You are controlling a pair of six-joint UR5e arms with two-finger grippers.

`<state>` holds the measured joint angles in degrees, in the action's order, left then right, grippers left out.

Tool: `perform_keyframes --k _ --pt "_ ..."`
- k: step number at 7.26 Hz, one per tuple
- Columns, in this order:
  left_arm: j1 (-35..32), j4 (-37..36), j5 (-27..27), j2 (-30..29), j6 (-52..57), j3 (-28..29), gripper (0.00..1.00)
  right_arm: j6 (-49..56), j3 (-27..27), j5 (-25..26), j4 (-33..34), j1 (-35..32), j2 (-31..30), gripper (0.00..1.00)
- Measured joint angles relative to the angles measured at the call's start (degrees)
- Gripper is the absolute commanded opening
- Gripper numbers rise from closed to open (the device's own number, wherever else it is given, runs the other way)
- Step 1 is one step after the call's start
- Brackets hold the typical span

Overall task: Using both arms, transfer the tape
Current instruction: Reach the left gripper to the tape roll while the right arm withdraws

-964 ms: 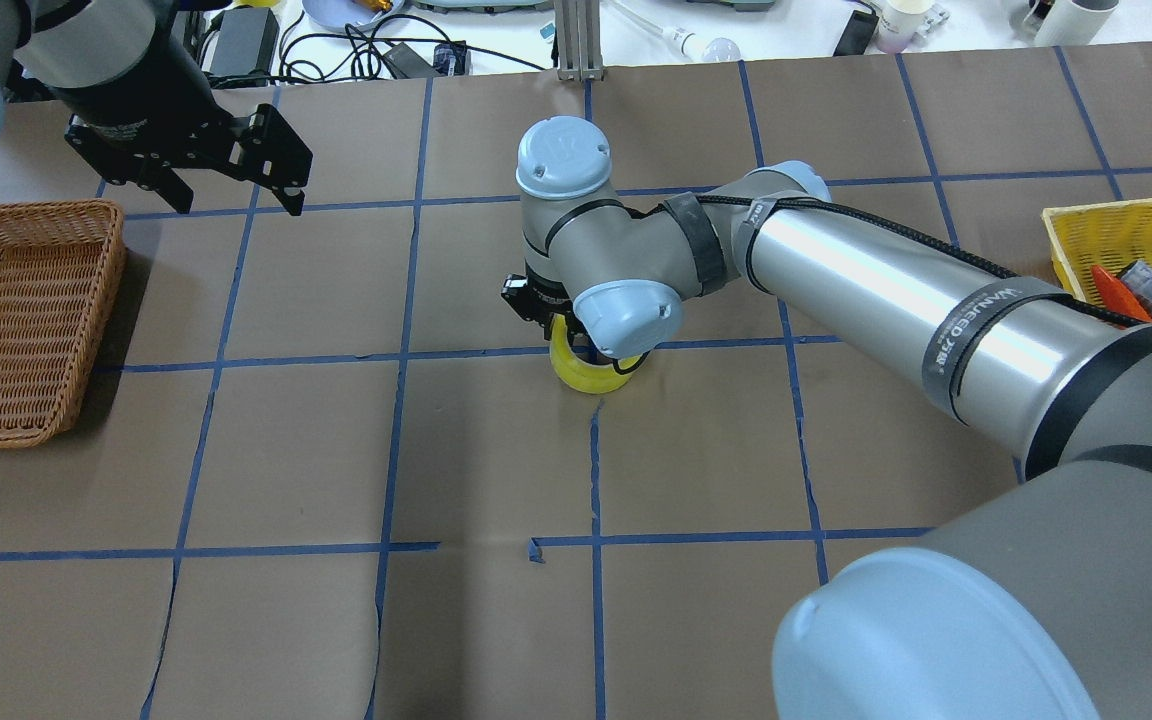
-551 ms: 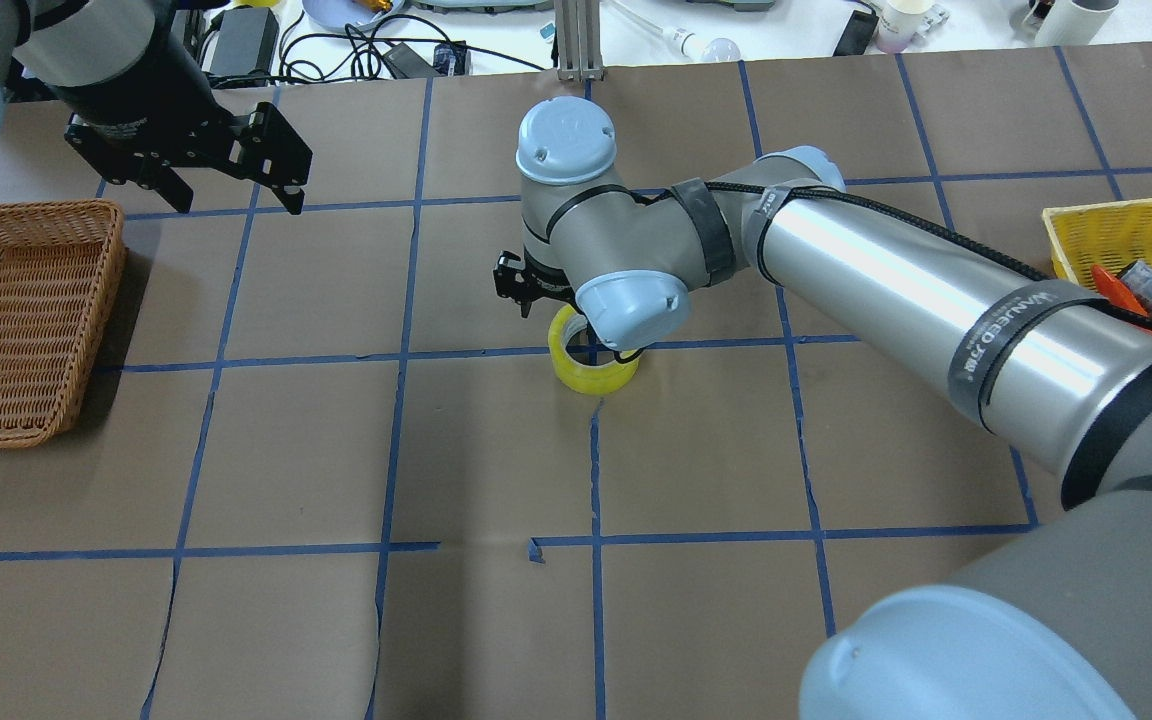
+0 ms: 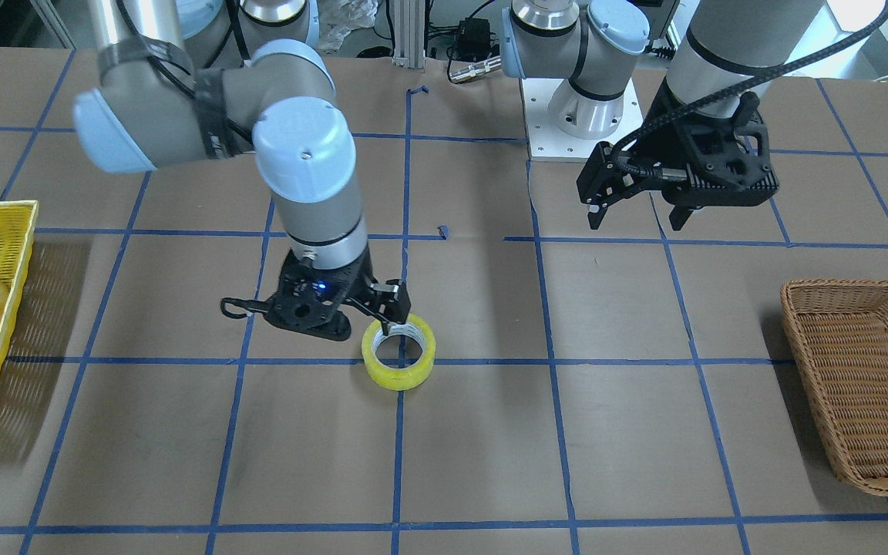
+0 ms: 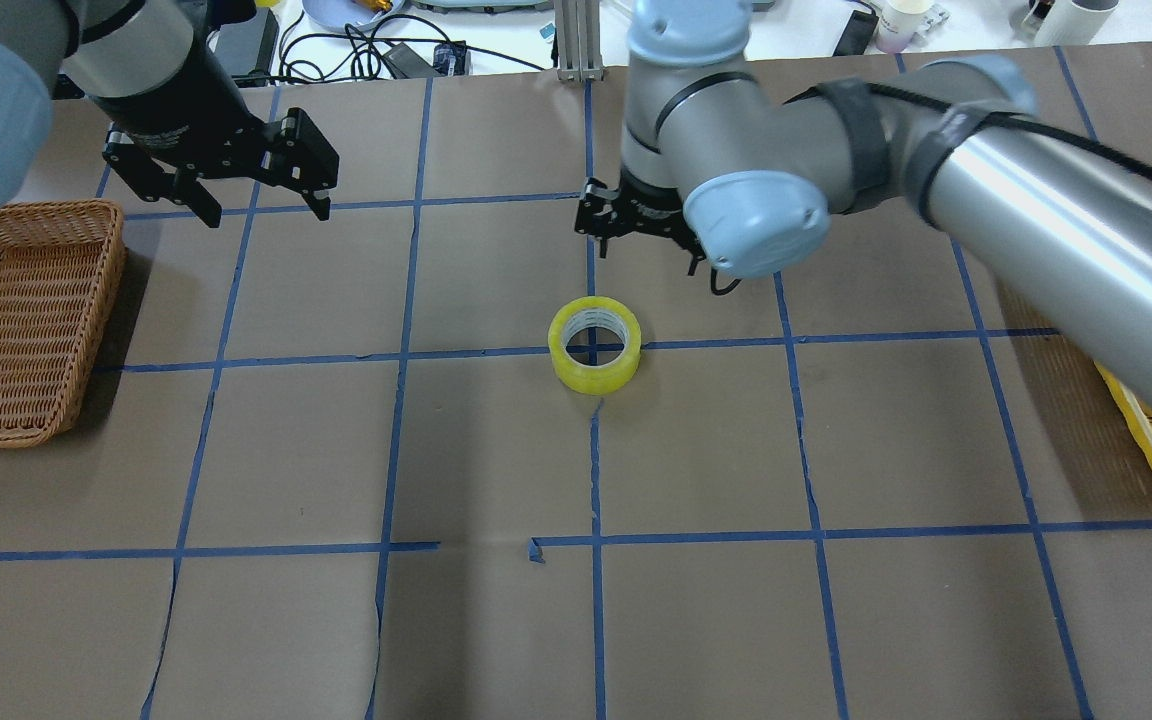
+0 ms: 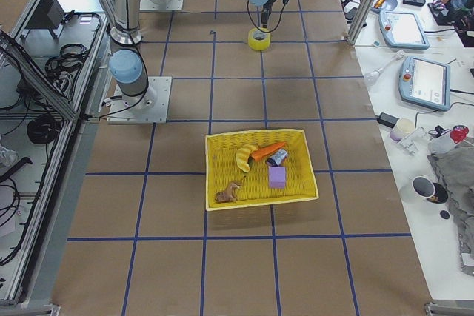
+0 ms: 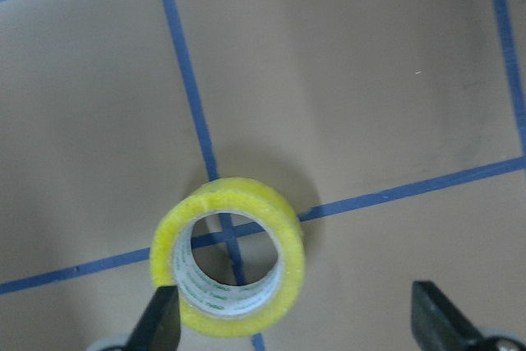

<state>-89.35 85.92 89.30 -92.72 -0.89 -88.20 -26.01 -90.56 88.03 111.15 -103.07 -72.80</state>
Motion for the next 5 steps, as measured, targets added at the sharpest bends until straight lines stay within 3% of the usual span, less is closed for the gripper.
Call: perform_keyframes --k 3,5 --pt "-8.4 -14.4 -0.4 -7.7 -7.2 -4.2 1.0 18.3 -0.1 0.3 -12.8 11.9 -8.4 1.0" --pt "-13.0 -25.1 -0.5 -14.4 -10.1 -7.7 1.0 23.0 -0.2 0.7 -16.5 14.8 -13.2 1.0"
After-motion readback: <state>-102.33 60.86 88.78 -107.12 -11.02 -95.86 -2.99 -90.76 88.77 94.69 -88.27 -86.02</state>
